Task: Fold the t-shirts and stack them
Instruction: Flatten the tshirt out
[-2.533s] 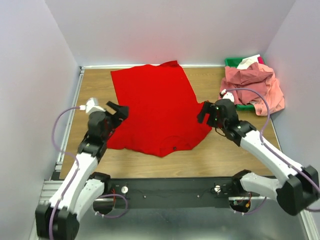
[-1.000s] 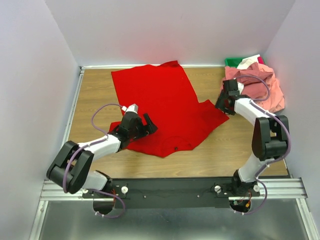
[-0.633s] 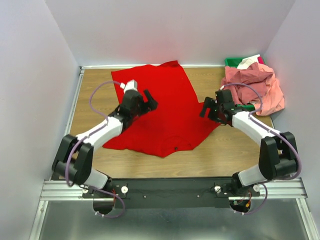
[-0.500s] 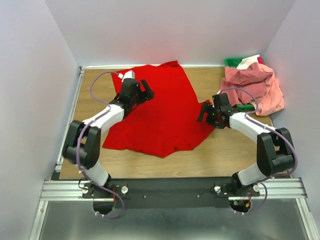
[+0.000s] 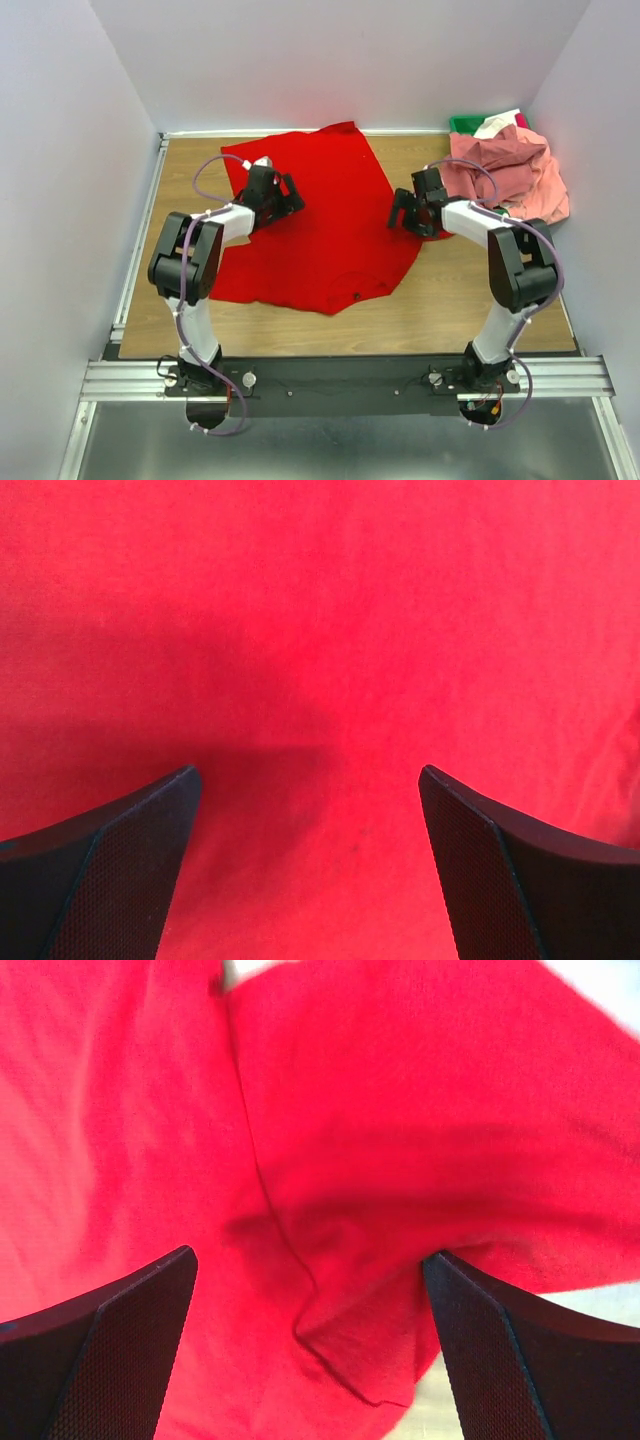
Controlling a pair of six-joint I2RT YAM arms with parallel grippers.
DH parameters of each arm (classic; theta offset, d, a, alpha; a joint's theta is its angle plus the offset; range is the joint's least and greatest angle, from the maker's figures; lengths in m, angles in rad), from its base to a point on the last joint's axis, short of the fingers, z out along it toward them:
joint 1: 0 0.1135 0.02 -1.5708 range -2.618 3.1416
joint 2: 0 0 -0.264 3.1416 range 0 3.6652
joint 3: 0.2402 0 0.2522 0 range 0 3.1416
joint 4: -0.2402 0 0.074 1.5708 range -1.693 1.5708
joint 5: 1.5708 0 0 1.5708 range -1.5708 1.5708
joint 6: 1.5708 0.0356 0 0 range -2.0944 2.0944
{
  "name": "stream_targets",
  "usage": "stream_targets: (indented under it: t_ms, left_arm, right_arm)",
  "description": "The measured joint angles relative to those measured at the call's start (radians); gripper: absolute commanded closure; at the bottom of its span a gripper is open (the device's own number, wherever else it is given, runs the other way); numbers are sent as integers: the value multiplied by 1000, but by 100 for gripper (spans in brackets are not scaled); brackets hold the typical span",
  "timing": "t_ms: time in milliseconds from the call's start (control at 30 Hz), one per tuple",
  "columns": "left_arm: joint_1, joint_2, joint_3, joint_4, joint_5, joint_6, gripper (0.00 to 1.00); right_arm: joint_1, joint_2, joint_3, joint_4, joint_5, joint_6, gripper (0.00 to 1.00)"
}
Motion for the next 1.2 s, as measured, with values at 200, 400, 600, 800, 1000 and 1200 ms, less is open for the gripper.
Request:
stream_targets:
  t_ms: [200, 400, 600, 800, 1000, 1200]
  left_arm:
    - [-77, -154, -226, 81, -19, -52, 2]
    - [-264, -286, -405, 140, -40, -153, 1]
    - [-460, -394, -498, 121, -35, -221, 1]
    - [-562, -465, -473, 17, -51, -177, 1]
    - [-517, -546, -359, -90, -159, -115, 1]
    - [-302, -490, -181, -150, -190, -52, 1]
  right_arm:
    - [-2, 150, 185, -20, 47, -56, 0]
    - [-6, 340, 447, -48, 71, -132, 0]
    - [-7, 541, 764, -98, 25, -236, 0]
    - [-3, 634, 950, -179, -39, -330, 0]
    - [7, 507, 867, -238, 9, -344, 0]
    - [11, 160, 551, -250, 93, -222, 0]
